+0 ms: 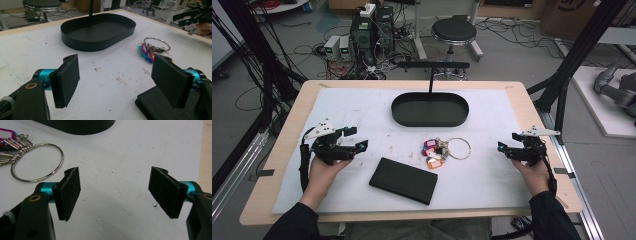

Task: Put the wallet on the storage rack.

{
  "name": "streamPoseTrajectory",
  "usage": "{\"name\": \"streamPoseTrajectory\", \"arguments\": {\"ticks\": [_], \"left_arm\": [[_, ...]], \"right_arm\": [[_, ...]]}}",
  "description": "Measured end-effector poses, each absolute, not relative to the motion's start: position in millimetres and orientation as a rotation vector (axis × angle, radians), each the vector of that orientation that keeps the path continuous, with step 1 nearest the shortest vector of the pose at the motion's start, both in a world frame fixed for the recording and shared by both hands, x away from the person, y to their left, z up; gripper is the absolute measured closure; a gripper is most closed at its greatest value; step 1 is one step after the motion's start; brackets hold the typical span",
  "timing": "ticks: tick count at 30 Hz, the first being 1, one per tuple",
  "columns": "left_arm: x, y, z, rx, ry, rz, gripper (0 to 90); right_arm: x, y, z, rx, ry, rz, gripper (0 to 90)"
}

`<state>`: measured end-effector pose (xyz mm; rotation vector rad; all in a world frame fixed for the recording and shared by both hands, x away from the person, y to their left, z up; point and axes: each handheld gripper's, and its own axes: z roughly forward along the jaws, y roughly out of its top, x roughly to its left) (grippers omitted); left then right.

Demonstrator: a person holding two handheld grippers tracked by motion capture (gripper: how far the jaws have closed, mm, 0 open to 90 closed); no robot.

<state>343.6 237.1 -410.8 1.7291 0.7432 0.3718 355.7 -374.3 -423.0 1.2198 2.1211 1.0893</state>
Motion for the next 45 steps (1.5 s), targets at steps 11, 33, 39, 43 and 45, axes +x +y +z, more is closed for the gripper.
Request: {"name": "streamPoseTrajectory", "arguments": {"ticks": [11, 33, 39, 43, 45], "left_arm": [[342, 233, -409, 1.735, 0.711, 0.371, 23.5], [341, 228, -410, 1.779, 0.703, 0.36, 23.5], [342, 227, -411, 1.787, 0.71, 0.362, 23.5], [341, 226, -411, 1.792, 0.711, 0.365, 23.5], [341, 226, -411, 1.796, 0.71, 0.366, 23.5]], "right_arm": [[356, -376, -425, 1.221, 2.121, 1.088, 26.1], [356, -365, -425, 1.229, 2.141, 1.169, 43.2], [361, -354, -427, 1.259, 2.171, 1.19, 47.6], [365, -344, -430, 1.298, 2.191, 1.217, 51.3], [367, -337, -431, 1.296, 2.197, 1.218, 53.8]]}}
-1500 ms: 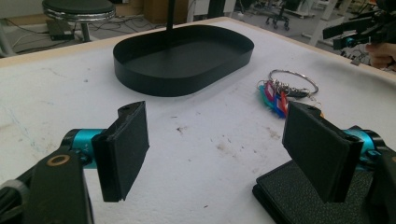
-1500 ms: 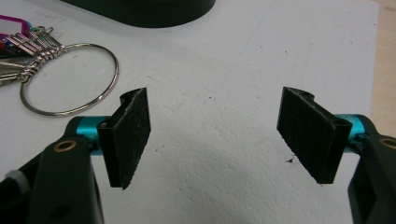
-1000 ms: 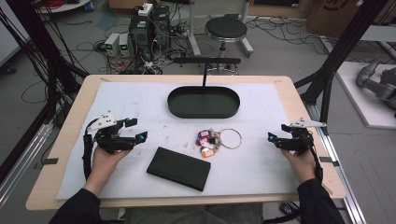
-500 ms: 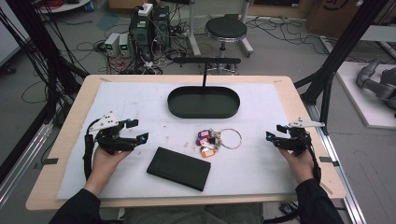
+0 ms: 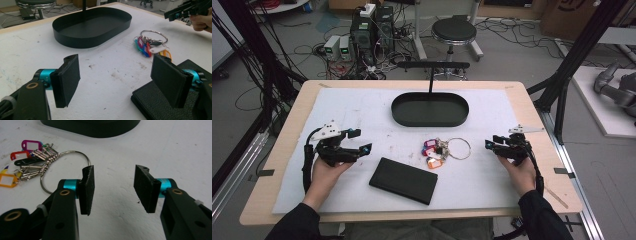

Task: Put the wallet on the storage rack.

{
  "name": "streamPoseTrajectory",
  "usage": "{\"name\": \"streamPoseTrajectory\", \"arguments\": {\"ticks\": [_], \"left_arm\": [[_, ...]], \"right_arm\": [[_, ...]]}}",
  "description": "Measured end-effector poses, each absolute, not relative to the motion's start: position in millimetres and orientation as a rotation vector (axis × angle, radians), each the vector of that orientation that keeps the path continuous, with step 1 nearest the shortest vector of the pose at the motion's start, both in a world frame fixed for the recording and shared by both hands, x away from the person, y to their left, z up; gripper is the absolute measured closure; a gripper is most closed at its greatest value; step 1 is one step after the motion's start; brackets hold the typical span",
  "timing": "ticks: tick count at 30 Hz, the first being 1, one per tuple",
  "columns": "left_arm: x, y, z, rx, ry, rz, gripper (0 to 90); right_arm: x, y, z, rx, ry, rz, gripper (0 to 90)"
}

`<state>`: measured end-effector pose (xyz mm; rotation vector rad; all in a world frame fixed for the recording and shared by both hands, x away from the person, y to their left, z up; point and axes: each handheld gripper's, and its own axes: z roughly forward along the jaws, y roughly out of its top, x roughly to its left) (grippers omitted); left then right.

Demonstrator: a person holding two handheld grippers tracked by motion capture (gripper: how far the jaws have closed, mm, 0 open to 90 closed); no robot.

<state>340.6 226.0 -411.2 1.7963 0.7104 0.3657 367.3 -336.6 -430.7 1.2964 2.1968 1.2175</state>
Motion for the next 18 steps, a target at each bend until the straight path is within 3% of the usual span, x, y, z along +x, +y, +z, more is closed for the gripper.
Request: {"name": "streamPoseTrajectory", "arguments": {"ticks": [18], "left_arm": [[339, 227, -412, 1.802, 0.719, 0.359, 23.5]], "right_arm": [[381, -283, -440, 1.275, 2.29, 1.077, 68.8]]}}
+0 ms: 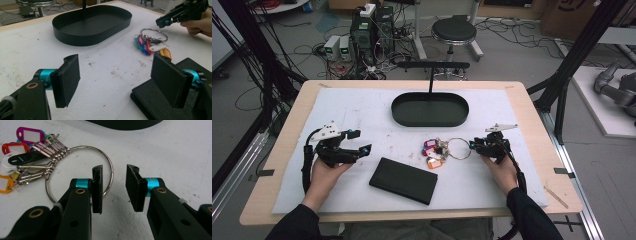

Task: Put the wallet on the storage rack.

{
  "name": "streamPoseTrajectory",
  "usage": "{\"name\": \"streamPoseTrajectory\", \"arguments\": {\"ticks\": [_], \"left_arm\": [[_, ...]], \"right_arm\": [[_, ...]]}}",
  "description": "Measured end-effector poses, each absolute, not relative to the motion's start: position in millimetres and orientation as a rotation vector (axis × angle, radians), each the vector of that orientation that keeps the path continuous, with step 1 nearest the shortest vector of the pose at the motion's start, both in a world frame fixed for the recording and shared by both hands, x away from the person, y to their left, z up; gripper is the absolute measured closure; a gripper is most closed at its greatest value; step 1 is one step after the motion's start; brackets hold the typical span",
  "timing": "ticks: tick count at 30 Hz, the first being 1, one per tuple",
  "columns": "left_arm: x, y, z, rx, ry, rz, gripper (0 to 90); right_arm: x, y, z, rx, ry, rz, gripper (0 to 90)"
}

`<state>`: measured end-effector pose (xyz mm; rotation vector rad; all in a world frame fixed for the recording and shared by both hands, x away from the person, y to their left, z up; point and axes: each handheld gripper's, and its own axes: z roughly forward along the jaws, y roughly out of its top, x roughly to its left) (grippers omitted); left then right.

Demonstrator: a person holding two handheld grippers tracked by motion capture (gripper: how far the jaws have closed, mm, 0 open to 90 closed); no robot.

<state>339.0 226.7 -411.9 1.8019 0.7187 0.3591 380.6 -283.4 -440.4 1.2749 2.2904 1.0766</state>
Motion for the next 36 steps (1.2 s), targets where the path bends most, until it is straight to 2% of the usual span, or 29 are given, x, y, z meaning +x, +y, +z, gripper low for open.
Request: {"name": "streamPoseTrajectory", "arguments": {"ticks": [9, 12, 14, 24, 36], "left_arm": [[338, 226, -413, 1.807, 0.72, 0.358, 23.5], [338, 227, -413, 1.808, 0.721, 0.357, 23.5], [338, 227, -414, 1.812, 0.723, 0.357, 23.5], [337, 227, -414, 1.817, 0.725, 0.366, 23.5], [337, 226, -415, 1.823, 0.726, 0.367, 23.5]], "right_arm": [[385, -268, -446, 1.264, 2.332, 0.974, 73.1], [385, -268, -447, 1.268, 2.325, 0.967, 76.9], [386, -269, -447, 1.27, 2.324, 0.967, 84.5], [384, -272, -443, 1.267, 2.296, 1.002, 87.6], [372, -275, -419, 1.175, 2.189, 1.318, 87.5]]}}
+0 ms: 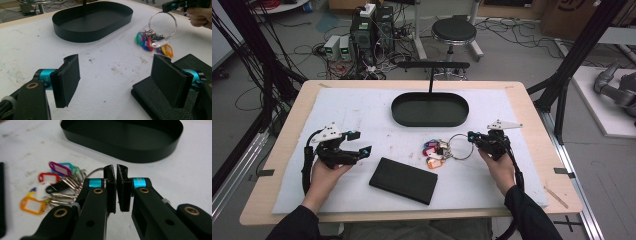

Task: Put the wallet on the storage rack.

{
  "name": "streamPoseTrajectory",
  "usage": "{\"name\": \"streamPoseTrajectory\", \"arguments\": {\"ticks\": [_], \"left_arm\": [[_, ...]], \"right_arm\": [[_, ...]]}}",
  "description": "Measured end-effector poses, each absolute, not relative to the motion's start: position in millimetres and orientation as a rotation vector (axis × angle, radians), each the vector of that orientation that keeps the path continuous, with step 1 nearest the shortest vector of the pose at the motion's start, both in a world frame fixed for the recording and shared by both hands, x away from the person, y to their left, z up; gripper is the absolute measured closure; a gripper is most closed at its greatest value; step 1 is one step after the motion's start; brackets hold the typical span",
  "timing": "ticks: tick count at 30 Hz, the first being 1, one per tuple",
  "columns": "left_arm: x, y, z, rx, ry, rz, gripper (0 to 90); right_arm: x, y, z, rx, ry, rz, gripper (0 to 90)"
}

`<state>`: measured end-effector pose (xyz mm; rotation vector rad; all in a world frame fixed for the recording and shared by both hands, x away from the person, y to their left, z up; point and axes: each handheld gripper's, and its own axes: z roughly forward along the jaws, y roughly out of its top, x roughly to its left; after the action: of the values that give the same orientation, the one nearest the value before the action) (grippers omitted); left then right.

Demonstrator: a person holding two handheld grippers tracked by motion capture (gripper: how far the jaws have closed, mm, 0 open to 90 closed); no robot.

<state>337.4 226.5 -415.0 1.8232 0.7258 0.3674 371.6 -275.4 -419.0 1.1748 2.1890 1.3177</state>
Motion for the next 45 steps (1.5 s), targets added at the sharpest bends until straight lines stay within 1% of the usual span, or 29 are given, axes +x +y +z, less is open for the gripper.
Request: {"name": "streamPoseTrajectory", "arguments": {"ticks": [13, 36, 45], "left_arm": [[337, 226, -415, 1.822, 0.727, 0.369, 23.5], [337, 226, -415, 1.827, 0.723, 0.368, 23.5], [337, 226, -415, 1.827, 0.724, 0.369, 23.5]], "right_arm": [[365, -269, -413, 1.156, 2.194, 1.462, 87.4], [368, -268, -418, 1.208, 2.274, 1.416, 87.0], [364, -260, -402, 1.1, 2.291, 1.41, 87.8]]}}
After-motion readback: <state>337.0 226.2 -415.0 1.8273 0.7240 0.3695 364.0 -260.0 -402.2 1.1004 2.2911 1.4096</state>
